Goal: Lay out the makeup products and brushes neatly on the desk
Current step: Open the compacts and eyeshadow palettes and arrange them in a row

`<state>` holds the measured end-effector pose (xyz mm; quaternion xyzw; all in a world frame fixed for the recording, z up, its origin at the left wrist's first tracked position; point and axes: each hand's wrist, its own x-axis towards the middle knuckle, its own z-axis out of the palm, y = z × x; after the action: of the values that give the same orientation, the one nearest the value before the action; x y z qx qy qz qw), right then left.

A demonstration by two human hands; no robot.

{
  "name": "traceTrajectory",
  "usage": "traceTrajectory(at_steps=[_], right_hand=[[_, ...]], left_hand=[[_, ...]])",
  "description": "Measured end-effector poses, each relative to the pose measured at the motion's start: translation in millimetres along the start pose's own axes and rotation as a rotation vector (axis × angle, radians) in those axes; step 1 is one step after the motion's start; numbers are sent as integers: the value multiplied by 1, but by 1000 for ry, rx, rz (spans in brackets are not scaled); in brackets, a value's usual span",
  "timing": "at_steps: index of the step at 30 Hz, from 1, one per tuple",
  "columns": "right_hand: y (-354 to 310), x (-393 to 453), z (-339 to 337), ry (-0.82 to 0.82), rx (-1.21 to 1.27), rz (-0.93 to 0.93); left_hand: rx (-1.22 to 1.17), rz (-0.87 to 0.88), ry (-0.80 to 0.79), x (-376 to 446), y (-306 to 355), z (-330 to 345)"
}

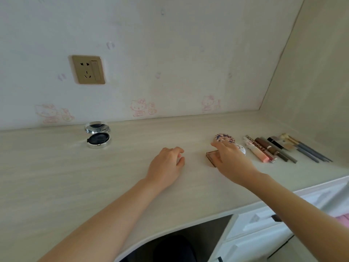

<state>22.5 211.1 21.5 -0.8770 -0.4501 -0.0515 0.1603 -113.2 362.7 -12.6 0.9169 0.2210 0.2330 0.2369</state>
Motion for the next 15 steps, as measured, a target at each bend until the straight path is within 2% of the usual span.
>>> traceTrajectory(at_steps=[8, 15], right_hand=[[60, 45, -10, -44, 7, 155], [91, 87, 2, -109, 73, 316]], left_hand=[[-121, -7, -90, 63, 24, 46], [-78, -86, -215, 117, 42, 84]])
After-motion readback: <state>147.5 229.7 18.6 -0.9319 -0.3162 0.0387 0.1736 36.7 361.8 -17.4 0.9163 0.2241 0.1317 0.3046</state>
